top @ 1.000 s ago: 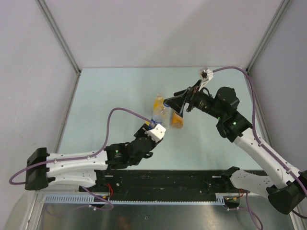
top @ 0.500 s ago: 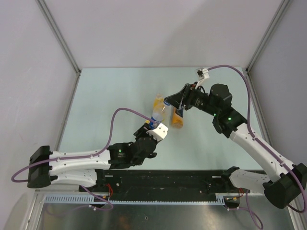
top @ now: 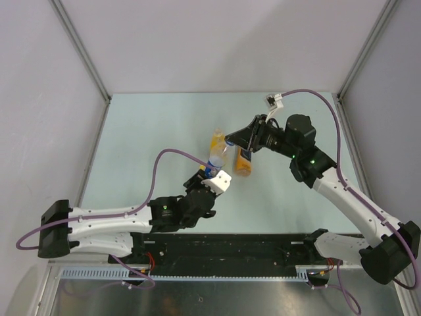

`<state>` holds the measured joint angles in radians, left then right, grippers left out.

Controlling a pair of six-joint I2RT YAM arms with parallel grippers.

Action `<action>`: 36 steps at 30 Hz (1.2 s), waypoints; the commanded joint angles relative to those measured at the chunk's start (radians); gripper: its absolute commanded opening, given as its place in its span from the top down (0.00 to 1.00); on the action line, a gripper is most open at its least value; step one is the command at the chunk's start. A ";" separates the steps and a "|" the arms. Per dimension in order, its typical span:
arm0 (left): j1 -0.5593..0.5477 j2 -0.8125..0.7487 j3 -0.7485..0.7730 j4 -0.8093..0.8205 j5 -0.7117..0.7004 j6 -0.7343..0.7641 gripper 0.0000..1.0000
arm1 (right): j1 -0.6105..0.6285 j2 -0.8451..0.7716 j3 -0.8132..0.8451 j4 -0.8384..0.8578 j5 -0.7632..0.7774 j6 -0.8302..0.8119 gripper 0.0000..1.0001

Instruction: Unscrew the bottle caps

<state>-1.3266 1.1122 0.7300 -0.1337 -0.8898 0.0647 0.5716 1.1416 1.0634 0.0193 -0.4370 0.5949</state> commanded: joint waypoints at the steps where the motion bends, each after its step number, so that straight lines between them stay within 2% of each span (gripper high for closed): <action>1: -0.007 -0.004 0.049 0.019 -0.031 0.011 1.00 | -0.005 -0.005 0.045 0.034 -0.025 0.011 0.91; 4: -0.008 -0.013 0.045 0.020 -0.009 0.005 1.00 | -0.006 -0.008 0.045 0.033 -0.029 0.003 0.99; 8: -0.007 -0.031 0.039 0.021 0.041 -0.015 1.00 | -0.009 -0.018 0.045 0.040 -0.058 -0.021 1.00; 11: 0.008 -0.060 0.029 0.023 0.140 -0.031 1.00 | -0.009 -0.032 0.046 0.045 -0.085 -0.047 1.00; 14: 0.036 -0.102 0.012 0.035 0.286 -0.041 1.00 | -0.010 -0.049 0.045 0.052 -0.124 -0.079 1.00; 19: 0.099 -0.190 -0.035 0.074 0.613 -0.028 1.00 | -0.023 -0.066 0.044 0.073 -0.213 -0.125 1.00; 30: 0.152 -0.341 -0.150 0.248 1.195 0.011 1.00 | -0.041 -0.084 0.045 0.148 -0.547 -0.221 1.00; 36: 0.163 -0.354 -0.153 0.278 1.438 0.026 1.00 | -0.002 -0.122 0.045 0.143 -0.704 -0.320 1.00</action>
<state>-1.1503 0.7712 0.5682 0.0219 0.1936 0.0162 0.5419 1.0386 1.0760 0.1364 -1.0344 0.3870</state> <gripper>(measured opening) 0.569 0.338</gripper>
